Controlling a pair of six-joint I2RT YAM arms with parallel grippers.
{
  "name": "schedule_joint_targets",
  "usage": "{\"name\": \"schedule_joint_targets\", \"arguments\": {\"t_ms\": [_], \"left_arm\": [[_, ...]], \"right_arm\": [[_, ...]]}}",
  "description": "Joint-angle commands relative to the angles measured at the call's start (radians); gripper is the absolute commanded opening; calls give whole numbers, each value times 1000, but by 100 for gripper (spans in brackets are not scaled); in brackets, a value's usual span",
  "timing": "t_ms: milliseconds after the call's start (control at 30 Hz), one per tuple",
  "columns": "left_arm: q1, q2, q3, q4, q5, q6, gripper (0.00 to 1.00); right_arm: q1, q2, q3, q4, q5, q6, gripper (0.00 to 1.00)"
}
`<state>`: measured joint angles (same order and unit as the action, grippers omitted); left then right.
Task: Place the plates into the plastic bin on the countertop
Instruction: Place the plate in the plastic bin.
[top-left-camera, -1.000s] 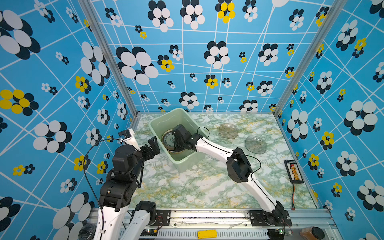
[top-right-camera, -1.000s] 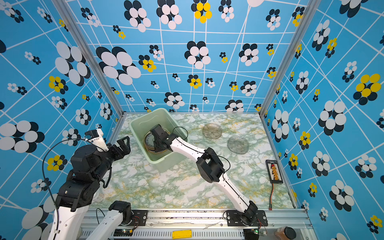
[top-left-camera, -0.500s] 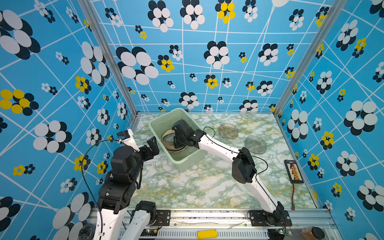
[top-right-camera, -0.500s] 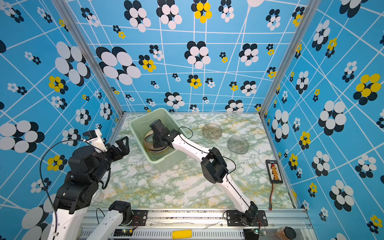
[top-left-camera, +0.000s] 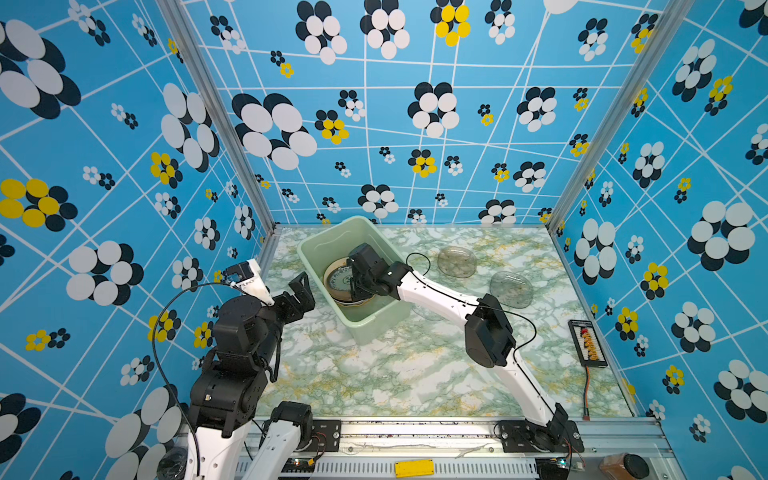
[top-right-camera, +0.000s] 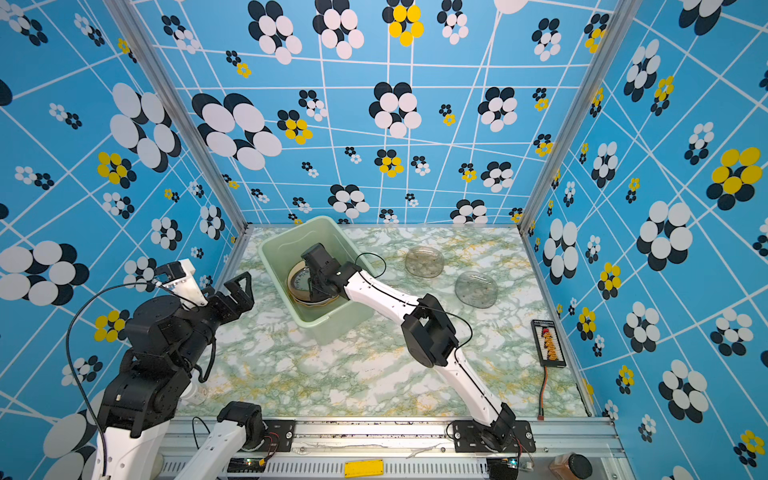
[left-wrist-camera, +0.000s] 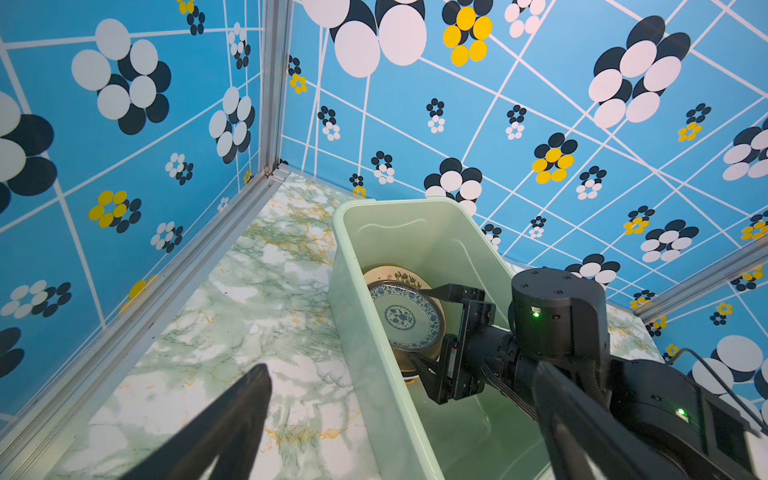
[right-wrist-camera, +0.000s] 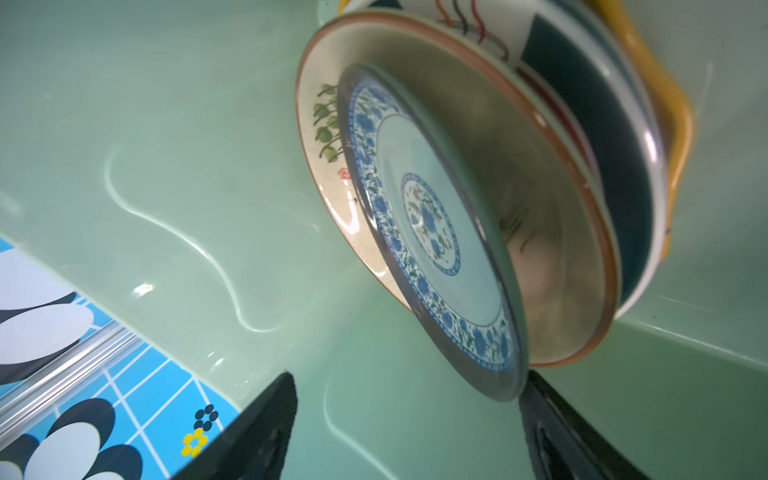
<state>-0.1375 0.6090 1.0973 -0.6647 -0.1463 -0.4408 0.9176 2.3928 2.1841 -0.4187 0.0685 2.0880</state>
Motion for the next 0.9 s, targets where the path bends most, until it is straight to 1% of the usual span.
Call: {"name": "schedule_joint_targets", "arguments": {"t_ms": [0, 300, 467, 567, 700, 800, 867], "left_arm": [[7, 1, 16, -4, -15, 10, 99], [7, 18, 11, 7, -15, 15, 99], [7, 24, 9, 20, -12, 15, 99], [7, 25, 18, 25, -6, 13, 99], [7, 25, 49, 18, 6, 22, 99], [8, 24, 77, 2, 19, 32, 99], [7, 26, 92, -8, 31, 32, 99]], "right_arm": [[-3, -21, -4, -28, -12, 137, 85], [-13, 6, 1, -22, -55, 161, 86], [-13, -9, 37, -34, -65, 117, 86], [-12, -24, 97, -71, -73, 37, 87], [-10, -65, 170, -137, -102, -145, 86], [-2, -132, 152, -176, -122, -271, 86], [6, -196, 97, -174, -121, -351, 85]]}}
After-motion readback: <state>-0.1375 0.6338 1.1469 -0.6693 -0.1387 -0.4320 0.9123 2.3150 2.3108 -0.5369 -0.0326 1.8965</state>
